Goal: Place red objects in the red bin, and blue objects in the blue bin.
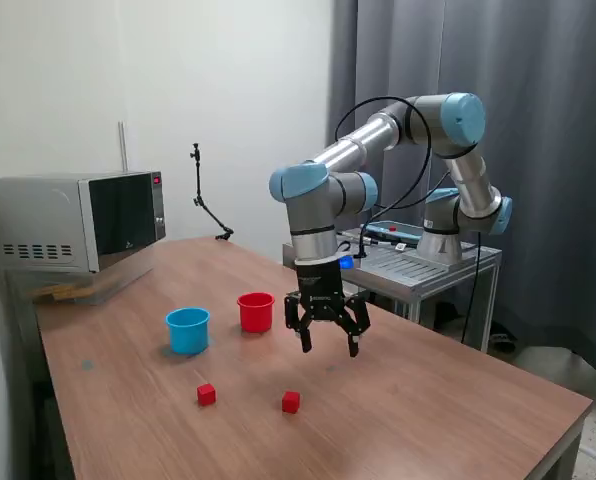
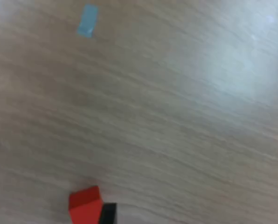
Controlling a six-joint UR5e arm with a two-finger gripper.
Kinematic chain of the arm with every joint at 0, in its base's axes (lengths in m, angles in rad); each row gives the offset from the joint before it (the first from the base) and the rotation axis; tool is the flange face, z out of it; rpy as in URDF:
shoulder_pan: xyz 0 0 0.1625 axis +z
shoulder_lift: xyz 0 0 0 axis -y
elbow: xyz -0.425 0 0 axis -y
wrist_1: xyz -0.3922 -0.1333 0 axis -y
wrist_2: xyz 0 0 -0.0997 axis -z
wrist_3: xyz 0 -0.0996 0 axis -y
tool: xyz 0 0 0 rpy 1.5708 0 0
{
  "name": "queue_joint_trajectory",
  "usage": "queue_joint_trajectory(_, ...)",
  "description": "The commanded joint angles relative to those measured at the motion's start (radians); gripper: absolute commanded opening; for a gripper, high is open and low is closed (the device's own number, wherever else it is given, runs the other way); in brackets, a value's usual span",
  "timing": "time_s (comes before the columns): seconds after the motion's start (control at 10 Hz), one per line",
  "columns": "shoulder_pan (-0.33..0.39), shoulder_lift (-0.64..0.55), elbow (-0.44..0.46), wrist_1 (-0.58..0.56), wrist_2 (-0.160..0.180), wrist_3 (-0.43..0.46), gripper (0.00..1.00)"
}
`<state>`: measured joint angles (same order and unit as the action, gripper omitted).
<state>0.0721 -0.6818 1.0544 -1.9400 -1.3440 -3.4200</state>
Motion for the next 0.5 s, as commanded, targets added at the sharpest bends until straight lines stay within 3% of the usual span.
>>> queue_joint_trajectory(0.0, -0.011, 0.030, -0.010, 0.010, -0.003, -0.146, 1.00)
queue_joint_trajectory(0.1, -0.035, 0.068, -0.022, 0.012, -0.006, -0.172, 1.00)
queue_joint_trajectory(0.4, -0.050, 0.105, -0.085, 0.010, -0.072, -0.231, 1.00)
